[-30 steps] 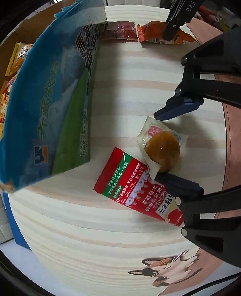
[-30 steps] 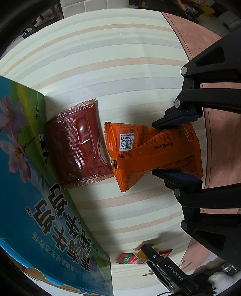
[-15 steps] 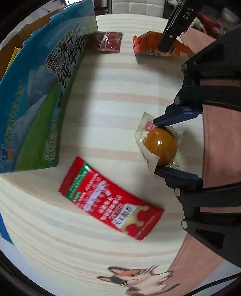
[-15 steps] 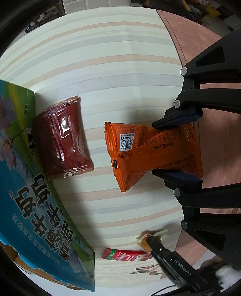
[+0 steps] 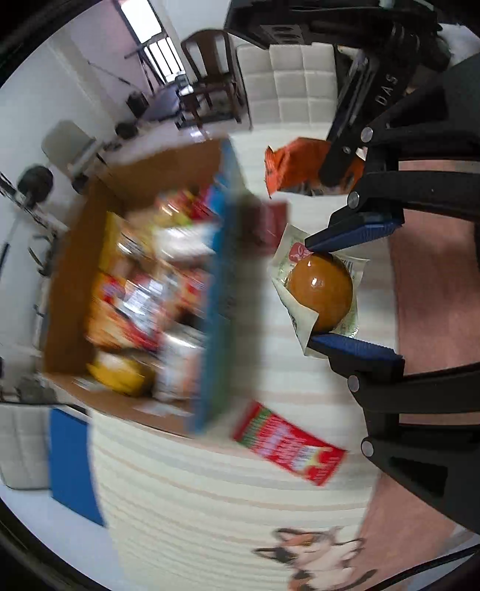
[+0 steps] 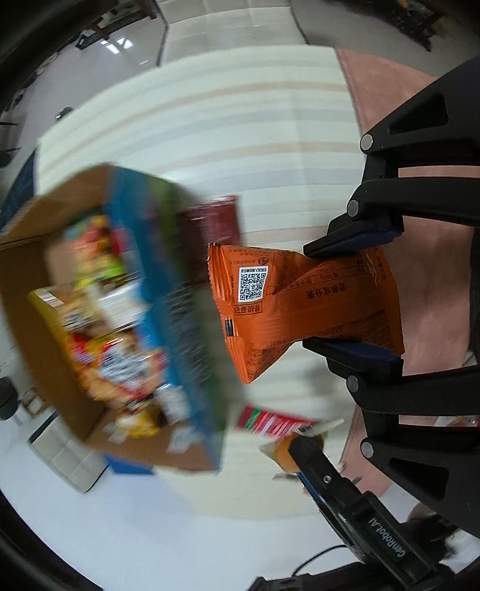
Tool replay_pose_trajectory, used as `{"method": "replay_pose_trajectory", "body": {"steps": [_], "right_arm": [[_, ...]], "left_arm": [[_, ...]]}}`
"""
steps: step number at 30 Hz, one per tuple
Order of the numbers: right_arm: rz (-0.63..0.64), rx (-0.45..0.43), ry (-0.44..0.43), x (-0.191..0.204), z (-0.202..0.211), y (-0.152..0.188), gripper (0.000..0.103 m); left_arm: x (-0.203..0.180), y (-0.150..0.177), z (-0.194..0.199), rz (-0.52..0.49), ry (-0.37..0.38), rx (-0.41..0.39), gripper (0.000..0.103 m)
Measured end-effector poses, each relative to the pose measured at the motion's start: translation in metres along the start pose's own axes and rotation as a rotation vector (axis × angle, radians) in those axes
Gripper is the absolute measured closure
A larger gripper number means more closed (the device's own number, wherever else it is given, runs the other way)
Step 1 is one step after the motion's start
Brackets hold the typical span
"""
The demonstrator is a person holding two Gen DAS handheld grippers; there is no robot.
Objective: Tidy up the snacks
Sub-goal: 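Carry the egg snack and orange bag into the box and release both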
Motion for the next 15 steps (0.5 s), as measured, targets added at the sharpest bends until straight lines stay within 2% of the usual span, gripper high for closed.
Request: {"method": "replay_pose_trajectory", "body": {"steps": [3, 7, 15], "right_arm": [[0.010, -0.045, -0.024, 0.004, 0.031, -0.032, 0.058], [0.032, -0.120, -0.001, 0.015, 0.055, -0.090, 0.058], [0.027, -0.161, 0.080, 0.020, 0.042, -0.201, 0.058]], "left_arm": [[-0.014, -0.049, 0.012, -0.037, 0.001, -0.045, 0.061], [-0.012, -0.106, 0.016, -0.068, -0.015, -0.086, 0.061], [0.025, -0.203, -0.034, -0.072, -0.122, -0.038, 0.061]]}}
Point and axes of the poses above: each gripper's, at about its wrist camera, not at the fingertips, and z roughly against the way its jaws point, x to its left, y to its underside, the point moved 5 cm from there along -z, roughly the way its jaws point, and after that the axes turned 6 degrees about -z, right-handed, at the moved point
